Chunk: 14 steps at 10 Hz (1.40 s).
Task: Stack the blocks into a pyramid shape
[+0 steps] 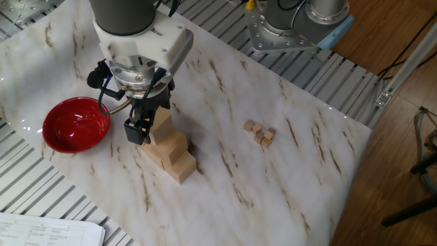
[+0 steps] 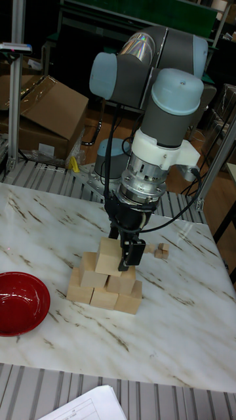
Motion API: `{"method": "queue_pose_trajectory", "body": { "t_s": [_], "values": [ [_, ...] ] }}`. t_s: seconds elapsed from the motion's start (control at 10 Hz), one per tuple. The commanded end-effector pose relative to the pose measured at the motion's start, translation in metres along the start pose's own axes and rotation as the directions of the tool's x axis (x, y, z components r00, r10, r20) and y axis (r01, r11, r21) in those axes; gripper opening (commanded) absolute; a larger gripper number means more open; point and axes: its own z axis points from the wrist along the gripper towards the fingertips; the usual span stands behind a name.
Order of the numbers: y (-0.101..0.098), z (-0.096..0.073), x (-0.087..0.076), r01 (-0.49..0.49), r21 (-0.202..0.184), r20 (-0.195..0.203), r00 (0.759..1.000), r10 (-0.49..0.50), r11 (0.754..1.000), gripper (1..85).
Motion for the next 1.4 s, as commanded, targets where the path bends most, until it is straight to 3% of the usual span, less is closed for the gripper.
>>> {"method": "queue_pose_trajectory", "body": {
  "t_s": [0.0, 0.5, 0.9, 1.3],
  "values": [
    [0.0, -0.003, 0.0, -0.021, 0.002, 0.016, 1.0, 0.021, 1.0, 85.0],
    [0.004, -0.018, 0.006, -0.089, 0.008, -0.003, 0.996, 0.089, 0.996, 85.0],
    [-0.006, -0.032, 0.022, -0.113, 0.029, -0.088, 0.989, 0.115, 0.993, 85.0],
    [-0.019, -0.046, 0.011, -0.156, 0.006, -0.105, 0.982, 0.156, 0.988, 85.0]
  ]
}}
